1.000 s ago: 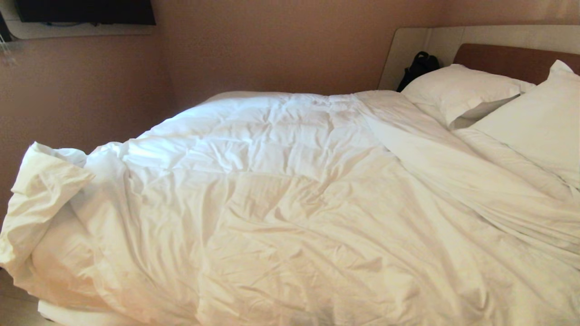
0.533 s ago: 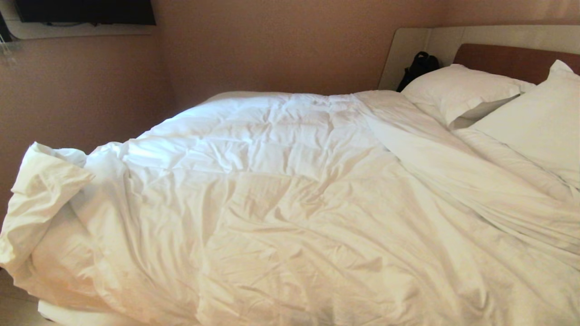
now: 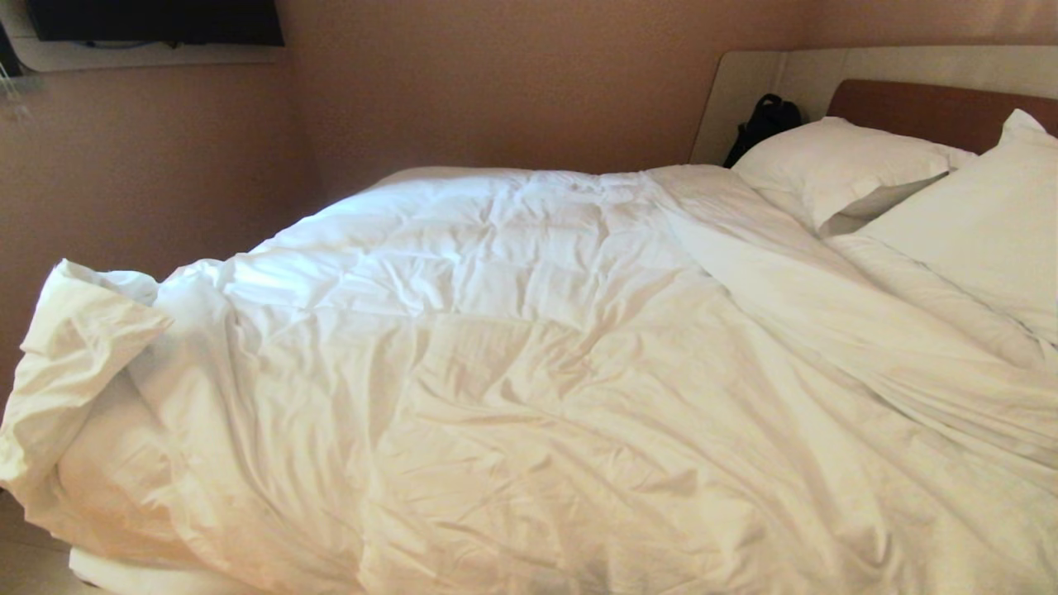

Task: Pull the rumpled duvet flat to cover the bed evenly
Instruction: Flatten the corners of the folded blanket

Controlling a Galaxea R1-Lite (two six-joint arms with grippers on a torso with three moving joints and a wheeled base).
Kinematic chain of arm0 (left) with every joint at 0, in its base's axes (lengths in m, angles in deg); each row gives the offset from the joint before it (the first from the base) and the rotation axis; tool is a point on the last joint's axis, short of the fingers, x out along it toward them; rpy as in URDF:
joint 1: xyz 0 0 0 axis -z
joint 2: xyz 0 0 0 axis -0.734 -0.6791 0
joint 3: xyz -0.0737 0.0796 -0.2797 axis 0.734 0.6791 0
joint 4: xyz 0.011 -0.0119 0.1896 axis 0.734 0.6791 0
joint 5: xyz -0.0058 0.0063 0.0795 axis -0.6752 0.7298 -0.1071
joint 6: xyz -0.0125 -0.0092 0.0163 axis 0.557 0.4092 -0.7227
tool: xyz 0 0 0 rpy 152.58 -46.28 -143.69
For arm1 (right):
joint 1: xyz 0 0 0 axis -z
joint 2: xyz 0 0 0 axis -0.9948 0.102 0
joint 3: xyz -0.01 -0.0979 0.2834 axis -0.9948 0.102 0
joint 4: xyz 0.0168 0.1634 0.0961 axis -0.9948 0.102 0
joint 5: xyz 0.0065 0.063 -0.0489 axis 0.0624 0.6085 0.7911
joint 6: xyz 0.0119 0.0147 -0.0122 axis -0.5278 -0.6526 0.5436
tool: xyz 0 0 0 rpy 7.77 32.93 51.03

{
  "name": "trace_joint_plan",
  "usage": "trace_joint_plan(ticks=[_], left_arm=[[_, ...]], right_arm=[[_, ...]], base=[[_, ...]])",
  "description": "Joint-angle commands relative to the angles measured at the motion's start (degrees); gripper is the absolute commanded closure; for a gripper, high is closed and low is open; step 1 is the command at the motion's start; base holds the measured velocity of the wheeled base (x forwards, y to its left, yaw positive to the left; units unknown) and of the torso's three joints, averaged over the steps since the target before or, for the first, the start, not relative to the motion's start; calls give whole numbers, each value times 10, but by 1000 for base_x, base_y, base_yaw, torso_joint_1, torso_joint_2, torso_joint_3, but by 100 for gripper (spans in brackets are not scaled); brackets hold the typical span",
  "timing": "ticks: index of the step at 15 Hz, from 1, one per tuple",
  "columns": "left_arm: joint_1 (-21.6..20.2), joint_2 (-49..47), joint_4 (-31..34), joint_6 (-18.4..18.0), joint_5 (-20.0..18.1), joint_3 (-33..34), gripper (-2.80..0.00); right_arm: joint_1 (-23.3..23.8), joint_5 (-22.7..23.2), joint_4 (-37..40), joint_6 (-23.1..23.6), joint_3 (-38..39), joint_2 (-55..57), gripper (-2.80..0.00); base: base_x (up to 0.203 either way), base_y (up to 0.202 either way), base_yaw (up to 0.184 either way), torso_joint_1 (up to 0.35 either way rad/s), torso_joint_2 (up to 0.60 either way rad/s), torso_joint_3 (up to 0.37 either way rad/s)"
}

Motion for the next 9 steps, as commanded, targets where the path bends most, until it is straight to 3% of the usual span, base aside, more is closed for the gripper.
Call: trace_joint_plan(ticks=[1, 6, 9], left_arm=[[0, 0, 0, 0, 0, 0, 0], [0, 0, 0, 0, 0, 0, 0], [0, 0, 0, 0, 1, 0, 0]], right_arm=[[0, 0, -2, 1, 1, -3, 0], [0, 21, 17, 1, 3, -51, 0], [8, 71, 104, 1, -24, -162, 0]], base=[[0, 0, 0, 0, 0, 0], [0, 0, 0, 0, 0, 0], [0, 0, 0, 0, 0, 0]])
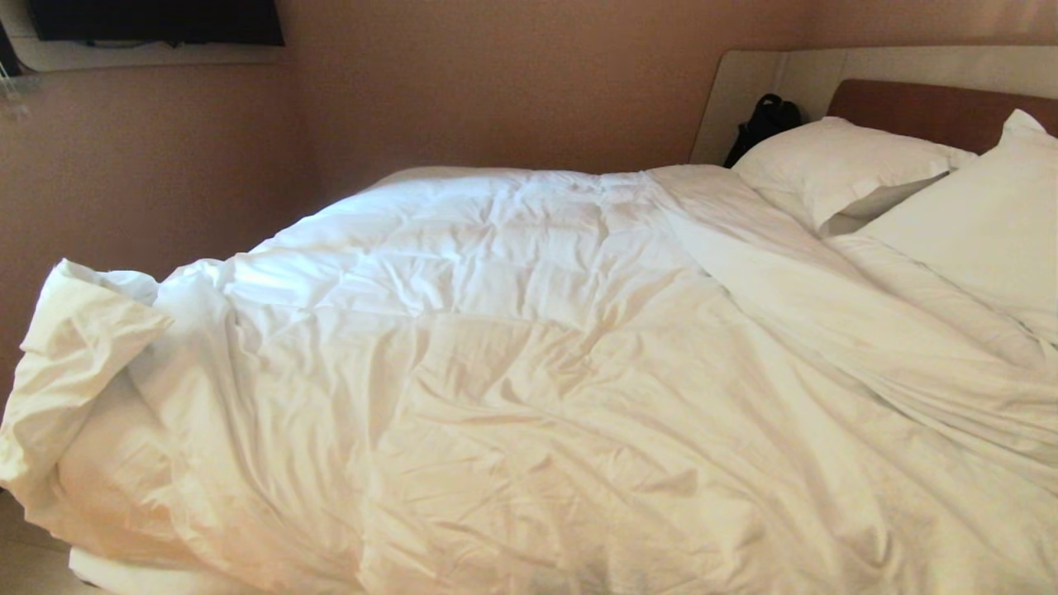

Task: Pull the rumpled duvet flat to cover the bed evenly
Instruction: Flatten the corners of the folded blanket

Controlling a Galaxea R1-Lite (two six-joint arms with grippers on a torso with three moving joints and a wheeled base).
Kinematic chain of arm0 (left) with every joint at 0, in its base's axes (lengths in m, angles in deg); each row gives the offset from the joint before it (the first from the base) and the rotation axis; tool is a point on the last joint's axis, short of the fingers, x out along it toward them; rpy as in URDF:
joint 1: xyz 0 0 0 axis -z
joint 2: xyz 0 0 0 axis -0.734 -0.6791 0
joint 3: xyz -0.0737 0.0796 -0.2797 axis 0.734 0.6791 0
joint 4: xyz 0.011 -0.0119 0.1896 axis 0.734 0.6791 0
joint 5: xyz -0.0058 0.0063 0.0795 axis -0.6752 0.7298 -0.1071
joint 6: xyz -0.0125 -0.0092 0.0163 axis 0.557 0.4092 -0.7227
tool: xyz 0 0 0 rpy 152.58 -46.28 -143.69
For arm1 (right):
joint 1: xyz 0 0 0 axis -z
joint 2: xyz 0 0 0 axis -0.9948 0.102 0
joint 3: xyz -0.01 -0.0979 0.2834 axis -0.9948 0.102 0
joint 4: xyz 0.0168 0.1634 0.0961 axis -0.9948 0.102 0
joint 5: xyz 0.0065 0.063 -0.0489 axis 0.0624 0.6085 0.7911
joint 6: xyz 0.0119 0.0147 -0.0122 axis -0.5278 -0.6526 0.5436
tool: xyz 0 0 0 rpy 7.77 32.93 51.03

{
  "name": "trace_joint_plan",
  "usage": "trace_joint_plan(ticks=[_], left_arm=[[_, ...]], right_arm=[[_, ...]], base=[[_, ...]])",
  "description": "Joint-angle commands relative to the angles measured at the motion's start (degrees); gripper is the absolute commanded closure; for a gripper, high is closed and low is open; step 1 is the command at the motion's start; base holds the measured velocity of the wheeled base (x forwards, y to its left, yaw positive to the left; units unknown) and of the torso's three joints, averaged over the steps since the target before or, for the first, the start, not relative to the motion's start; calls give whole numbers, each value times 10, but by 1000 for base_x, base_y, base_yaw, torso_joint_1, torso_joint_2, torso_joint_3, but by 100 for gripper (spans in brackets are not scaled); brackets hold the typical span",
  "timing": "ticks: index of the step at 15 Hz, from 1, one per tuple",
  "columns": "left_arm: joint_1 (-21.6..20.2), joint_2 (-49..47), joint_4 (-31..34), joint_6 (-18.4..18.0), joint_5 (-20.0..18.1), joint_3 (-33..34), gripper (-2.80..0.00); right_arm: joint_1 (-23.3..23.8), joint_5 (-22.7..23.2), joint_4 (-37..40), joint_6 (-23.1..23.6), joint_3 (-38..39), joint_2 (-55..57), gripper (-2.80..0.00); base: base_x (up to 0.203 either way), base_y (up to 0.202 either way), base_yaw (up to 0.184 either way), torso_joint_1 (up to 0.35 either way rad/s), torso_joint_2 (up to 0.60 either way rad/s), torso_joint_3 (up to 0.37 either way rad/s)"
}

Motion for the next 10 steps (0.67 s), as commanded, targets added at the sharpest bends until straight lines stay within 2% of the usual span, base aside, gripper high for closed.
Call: trace_joint_plan(ticks=[1, 4, 5, 10], left_arm=[[0, 0, 0, 0, 0, 0, 0], [0, 0, 0, 0, -1, 0, 0], [0, 0, 0, 0, 0, 0, 0], [0, 0, 0, 0, -1, 0, 0]], right_arm=[[7, 51, 101, 0, -21, -76, 0], [20, 76, 187, -5, -123, -128, 0], [22, 80, 202, -8, -134, -132, 0], [62, 79, 229, -17, -215, -132, 0]], base=[[0, 0, 0, 0, 0, 0], [0, 0, 0, 0, 0, 0], [0, 0, 0, 0, 0, 0], [0, 0, 0, 0, 0, 0]])
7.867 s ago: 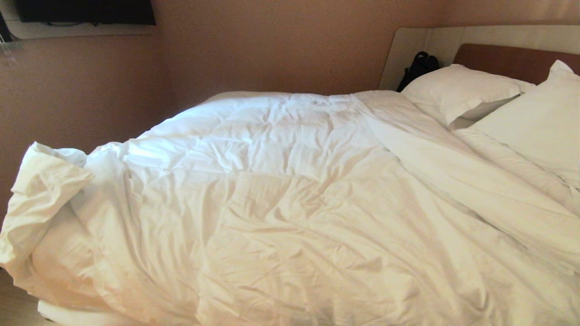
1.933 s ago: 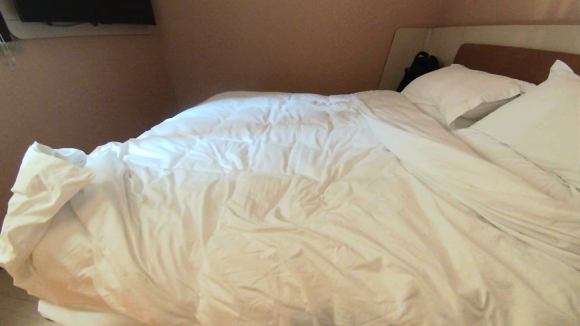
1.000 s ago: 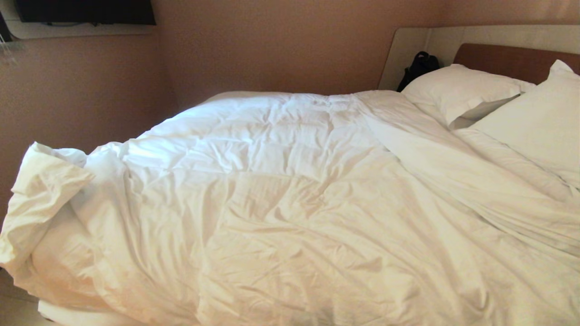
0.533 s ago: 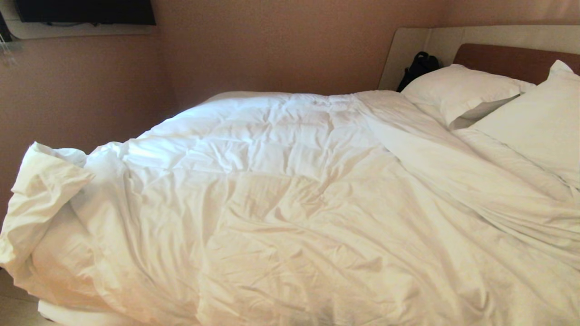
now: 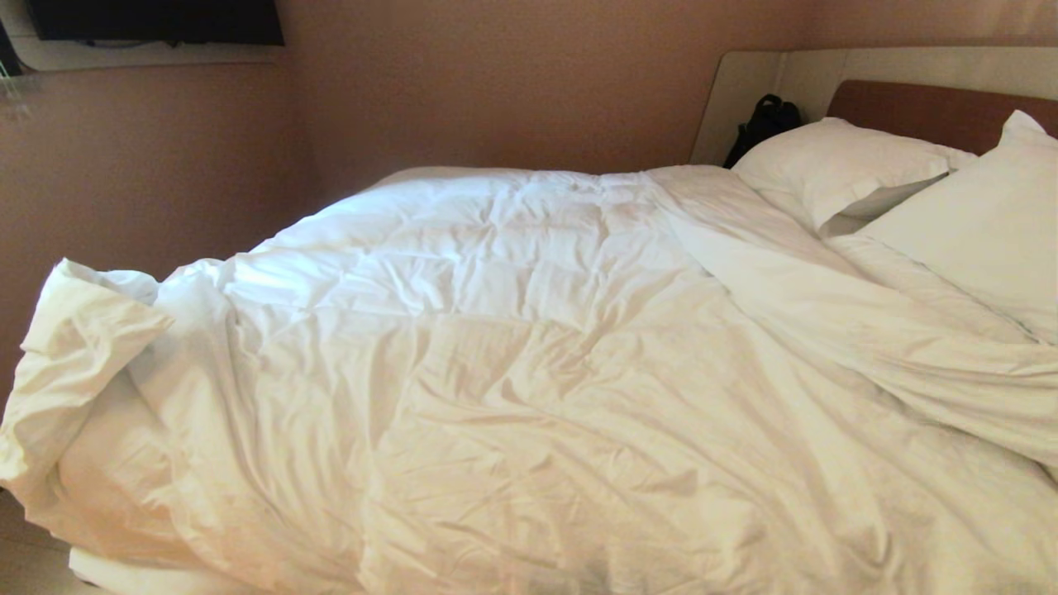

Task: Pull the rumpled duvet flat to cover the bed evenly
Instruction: Flatten the corners of the folded blanket

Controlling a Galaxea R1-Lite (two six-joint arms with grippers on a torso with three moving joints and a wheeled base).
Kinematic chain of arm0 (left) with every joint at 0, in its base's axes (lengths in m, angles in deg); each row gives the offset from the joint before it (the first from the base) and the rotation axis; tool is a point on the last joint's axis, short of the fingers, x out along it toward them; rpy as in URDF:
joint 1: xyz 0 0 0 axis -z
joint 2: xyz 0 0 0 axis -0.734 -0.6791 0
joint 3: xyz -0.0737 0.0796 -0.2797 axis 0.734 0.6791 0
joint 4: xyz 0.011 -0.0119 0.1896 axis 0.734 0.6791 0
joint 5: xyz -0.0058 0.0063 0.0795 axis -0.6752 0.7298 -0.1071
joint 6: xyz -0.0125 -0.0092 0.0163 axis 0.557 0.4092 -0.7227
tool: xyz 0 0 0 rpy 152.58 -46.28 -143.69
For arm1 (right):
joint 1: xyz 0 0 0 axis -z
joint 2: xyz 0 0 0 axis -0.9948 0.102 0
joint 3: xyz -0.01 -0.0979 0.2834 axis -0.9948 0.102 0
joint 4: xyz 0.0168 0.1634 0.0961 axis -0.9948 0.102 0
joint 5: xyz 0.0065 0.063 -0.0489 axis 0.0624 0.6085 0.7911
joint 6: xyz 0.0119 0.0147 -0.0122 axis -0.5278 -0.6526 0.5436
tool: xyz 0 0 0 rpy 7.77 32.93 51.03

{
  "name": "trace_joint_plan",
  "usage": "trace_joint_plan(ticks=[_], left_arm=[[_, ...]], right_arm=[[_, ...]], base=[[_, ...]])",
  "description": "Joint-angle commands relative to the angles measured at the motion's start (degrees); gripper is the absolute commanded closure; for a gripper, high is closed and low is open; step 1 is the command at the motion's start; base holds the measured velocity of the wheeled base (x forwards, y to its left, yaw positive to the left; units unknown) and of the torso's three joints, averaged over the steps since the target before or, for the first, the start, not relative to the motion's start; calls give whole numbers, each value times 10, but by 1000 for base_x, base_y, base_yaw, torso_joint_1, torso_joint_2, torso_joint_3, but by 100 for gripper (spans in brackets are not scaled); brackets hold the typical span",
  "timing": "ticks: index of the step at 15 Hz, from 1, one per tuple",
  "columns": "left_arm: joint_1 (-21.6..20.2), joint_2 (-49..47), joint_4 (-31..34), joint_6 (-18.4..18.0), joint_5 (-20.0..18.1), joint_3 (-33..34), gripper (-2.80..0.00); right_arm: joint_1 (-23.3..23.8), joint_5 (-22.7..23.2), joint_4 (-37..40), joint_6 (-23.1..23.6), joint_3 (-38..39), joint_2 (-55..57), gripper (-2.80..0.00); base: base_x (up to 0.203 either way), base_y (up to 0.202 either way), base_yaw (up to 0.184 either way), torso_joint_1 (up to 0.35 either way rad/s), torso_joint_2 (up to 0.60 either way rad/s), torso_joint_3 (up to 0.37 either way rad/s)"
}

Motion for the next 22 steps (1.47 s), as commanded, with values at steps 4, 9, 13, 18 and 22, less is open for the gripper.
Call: trace_joint_plan(ticks=[4, 9, 13, 18, 22], left_arm=[[0, 0, 0, 0, 1, 0, 0], [0, 0, 0, 0, 1, 0, 0], [0, 0, 0, 0, 1, 0, 0], [0, 0, 0, 0, 1, 0, 0], [0, 0, 0, 0, 1, 0, 0]], right_arm=[[58, 24, 49, -8, -26, -29, 0], [77, 59, 104, -29, -80, -37, 0], [80, 62, 115, -43, -106, -37, 0], [112, 98, 147, -47, -136, -45, 0], [112, 137, 190, -58, -160, -52, 0]], base=[[0, 0, 0, 0, 0, 0], [0, 0, 0, 0, 0, 0], [0, 0, 0, 0, 0, 0], [0, 0, 0, 0, 0, 0], [0, 0, 0, 0, 0, 0]])
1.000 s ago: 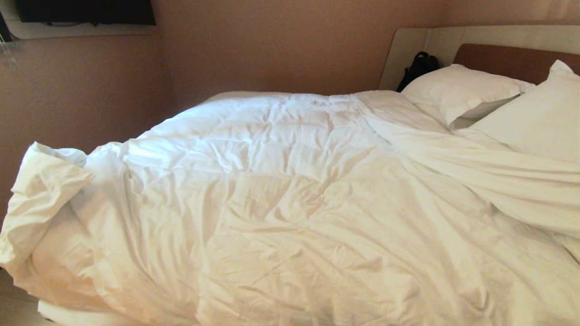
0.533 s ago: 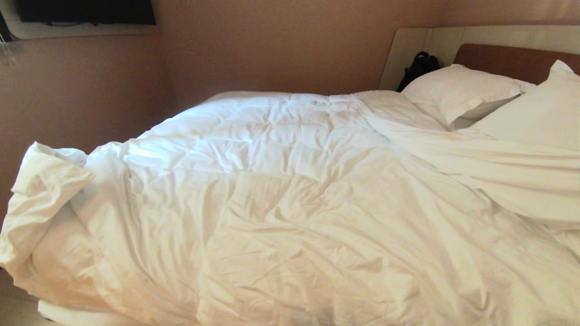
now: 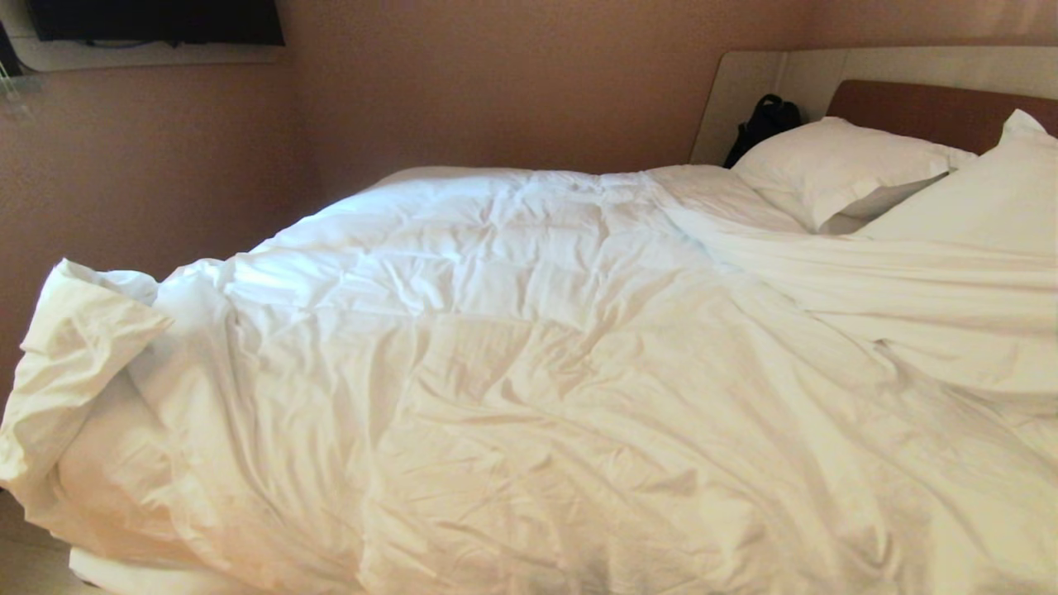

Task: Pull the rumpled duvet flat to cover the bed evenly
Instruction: Flatten the corners of the folded blanket

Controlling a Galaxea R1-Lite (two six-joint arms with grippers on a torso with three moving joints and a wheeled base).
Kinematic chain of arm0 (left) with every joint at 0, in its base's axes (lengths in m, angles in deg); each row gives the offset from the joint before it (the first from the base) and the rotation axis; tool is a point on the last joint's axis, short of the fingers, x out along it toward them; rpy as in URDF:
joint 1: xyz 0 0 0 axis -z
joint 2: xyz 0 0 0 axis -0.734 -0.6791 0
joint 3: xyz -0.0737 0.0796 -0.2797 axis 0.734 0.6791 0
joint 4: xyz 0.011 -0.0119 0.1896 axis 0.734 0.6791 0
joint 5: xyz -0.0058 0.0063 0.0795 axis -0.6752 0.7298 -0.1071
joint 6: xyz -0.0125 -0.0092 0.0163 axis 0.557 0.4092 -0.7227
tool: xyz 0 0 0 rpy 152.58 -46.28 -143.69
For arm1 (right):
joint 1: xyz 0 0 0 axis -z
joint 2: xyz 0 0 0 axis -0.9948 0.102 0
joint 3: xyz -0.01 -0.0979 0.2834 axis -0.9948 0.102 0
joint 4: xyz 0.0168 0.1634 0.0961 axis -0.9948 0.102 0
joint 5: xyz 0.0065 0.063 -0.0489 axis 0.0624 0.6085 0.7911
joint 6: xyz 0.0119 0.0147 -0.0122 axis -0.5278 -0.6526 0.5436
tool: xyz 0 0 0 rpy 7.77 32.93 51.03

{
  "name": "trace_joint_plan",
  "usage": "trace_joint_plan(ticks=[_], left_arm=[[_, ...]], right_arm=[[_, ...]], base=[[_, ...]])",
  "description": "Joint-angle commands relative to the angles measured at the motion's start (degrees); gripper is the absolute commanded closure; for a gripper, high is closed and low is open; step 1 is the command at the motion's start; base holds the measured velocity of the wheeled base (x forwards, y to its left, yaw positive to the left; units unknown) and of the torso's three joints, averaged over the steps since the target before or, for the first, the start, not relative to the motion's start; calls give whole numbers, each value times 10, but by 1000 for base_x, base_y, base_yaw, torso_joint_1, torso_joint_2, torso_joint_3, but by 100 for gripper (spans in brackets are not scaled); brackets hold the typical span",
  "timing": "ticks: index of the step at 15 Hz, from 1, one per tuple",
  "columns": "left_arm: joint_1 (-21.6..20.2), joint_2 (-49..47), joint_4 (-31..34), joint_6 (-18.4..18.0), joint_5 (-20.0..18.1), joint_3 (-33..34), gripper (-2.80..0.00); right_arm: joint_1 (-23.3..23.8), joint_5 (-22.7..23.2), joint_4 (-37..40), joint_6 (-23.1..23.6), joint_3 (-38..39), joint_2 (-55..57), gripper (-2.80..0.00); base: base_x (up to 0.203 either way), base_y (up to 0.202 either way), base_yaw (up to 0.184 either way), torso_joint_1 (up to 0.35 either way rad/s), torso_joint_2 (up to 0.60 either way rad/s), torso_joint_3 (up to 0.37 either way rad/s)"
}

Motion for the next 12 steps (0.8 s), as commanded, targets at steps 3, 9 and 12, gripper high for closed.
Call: trace_joint_plan(ticks=[3, 9, 12], left_arm=[[0, 0, 0, 0, 1, 0, 0], [0, 0, 0, 0, 1, 0, 0], [0, 0, 0, 0, 1, 0, 0]], right_arm=[[0, 49, 39, -4, -6, -24, 0], [-14, 250, 207, 45, 19, -105, 0], [-61, 294, 298, 99, 36, -121, 0]], base=[[0, 0, 0, 0, 0, 0], [0, 0, 0, 0, 0, 0], [0, 0, 0, 0, 0, 0]])
